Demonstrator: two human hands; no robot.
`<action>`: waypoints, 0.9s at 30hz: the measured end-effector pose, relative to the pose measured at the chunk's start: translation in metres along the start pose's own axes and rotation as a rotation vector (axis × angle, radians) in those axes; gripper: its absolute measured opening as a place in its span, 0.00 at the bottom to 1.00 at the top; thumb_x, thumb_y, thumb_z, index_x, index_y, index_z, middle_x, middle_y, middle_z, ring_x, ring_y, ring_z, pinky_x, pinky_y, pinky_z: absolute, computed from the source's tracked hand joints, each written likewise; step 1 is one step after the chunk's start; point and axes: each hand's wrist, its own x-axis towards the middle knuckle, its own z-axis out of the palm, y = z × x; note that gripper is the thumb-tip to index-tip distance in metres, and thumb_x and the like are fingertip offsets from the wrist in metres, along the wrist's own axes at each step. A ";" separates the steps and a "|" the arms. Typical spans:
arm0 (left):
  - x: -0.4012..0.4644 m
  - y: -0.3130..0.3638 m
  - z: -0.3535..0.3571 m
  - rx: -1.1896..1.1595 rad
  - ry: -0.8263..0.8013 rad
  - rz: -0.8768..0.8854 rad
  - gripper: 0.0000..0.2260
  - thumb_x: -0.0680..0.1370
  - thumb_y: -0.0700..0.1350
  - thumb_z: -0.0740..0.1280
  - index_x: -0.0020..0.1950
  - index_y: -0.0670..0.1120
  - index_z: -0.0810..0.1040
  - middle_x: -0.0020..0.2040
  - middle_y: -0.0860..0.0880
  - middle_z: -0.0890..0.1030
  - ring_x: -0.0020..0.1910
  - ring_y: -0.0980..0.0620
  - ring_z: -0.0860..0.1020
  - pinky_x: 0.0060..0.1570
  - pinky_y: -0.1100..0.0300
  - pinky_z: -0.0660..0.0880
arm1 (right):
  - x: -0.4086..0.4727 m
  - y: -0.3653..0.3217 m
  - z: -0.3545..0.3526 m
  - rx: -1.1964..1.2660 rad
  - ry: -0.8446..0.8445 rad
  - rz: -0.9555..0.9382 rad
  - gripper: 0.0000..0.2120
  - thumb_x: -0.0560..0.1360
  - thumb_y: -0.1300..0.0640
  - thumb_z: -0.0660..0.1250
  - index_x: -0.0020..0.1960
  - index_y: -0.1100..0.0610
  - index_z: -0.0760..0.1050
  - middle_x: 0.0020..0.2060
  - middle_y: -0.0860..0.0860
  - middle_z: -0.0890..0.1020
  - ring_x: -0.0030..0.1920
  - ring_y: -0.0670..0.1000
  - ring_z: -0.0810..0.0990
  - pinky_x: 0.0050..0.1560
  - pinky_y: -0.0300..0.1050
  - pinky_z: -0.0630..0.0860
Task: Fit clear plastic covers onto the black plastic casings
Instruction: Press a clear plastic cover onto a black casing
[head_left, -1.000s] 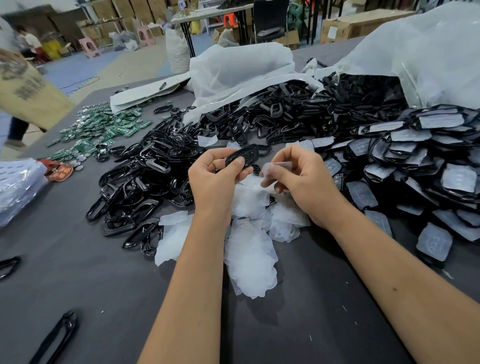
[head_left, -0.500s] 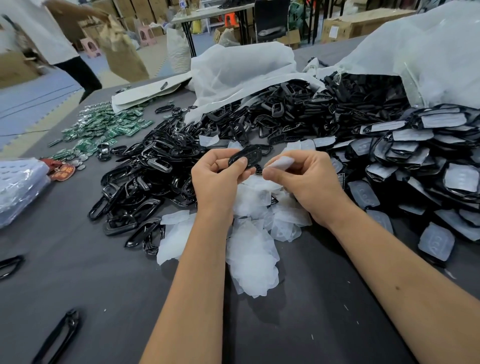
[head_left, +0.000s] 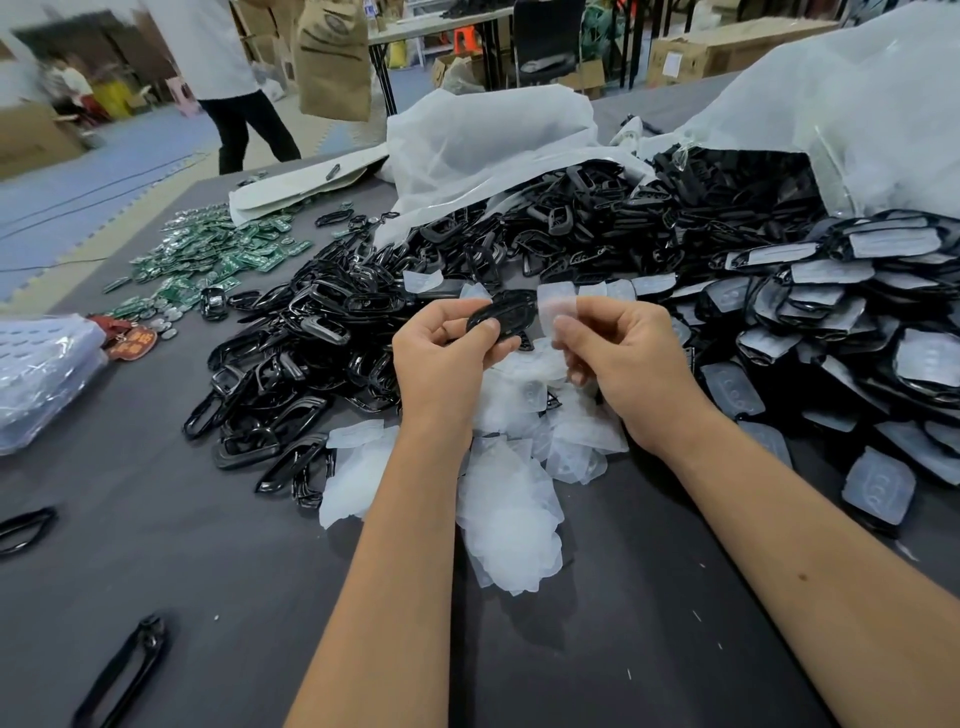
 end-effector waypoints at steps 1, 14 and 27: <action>0.000 0.000 0.000 0.009 0.000 0.004 0.08 0.77 0.28 0.70 0.51 0.37 0.83 0.41 0.40 0.76 0.36 0.46 0.85 0.45 0.59 0.83 | -0.001 0.000 0.000 -0.010 -0.003 -0.023 0.05 0.80 0.63 0.71 0.52 0.55 0.84 0.32 0.49 0.82 0.27 0.47 0.74 0.27 0.37 0.72; 0.000 0.000 -0.001 0.024 -0.006 0.001 0.09 0.76 0.28 0.70 0.50 0.39 0.84 0.43 0.41 0.73 0.35 0.47 0.84 0.43 0.61 0.82 | 0.001 -0.002 0.001 0.012 0.019 0.022 0.10 0.83 0.63 0.66 0.49 0.56 0.85 0.29 0.51 0.77 0.27 0.49 0.72 0.28 0.39 0.72; -0.001 -0.004 0.002 0.069 -0.077 0.068 0.12 0.75 0.27 0.70 0.49 0.42 0.86 0.39 0.47 0.83 0.40 0.42 0.86 0.42 0.59 0.83 | 0.000 -0.002 0.001 0.019 0.053 -0.058 0.06 0.82 0.63 0.68 0.51 0.57 0.83 0.36 0.49 0.81 0.30 0.44 0.77 0.29 0.39 0.74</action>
